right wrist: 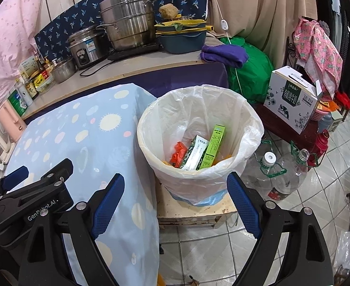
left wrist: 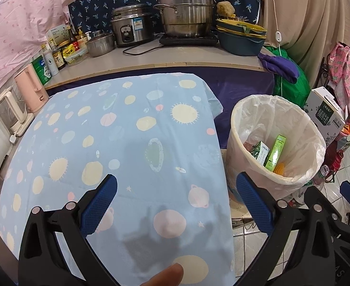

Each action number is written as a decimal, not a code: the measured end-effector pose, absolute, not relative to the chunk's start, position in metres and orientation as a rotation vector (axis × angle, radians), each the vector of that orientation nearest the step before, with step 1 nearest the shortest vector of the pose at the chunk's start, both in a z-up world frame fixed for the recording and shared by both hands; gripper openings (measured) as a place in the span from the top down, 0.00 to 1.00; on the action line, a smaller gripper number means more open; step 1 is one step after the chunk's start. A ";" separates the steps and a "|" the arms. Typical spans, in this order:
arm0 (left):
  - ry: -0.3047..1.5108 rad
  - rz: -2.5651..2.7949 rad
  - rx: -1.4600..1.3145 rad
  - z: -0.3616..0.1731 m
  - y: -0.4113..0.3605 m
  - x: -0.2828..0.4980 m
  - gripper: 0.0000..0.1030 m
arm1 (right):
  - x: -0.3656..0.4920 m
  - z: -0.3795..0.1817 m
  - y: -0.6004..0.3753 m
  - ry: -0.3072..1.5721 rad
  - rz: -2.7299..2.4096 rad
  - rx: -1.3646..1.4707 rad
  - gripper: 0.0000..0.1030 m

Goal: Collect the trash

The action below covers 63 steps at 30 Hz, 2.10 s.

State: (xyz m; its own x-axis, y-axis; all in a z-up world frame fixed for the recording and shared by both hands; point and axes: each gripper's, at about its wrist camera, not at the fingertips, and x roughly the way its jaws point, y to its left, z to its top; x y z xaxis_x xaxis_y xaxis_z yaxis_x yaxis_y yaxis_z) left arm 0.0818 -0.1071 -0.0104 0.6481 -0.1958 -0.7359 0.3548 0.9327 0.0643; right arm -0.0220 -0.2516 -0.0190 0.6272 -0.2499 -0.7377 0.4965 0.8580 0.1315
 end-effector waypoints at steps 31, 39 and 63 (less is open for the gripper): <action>0.813 -0.321 0.254 -0.016 -0.121 0.069 0.07 | -0.033 -0.026 -0.264 0.793 -0.462 0.346 0.18; 0.805 -0.330 0.257 -0.007 -0.128 0.069 0.07 | -0.033 -0.017 -0.269 0.786 -0.469 0.347 0.18; 0.834 -0.339 0.321 0.005 -0.154 0.096 0.07 | -0.011 -0.008 -0.286 0.826 -0.492 0.379 0.18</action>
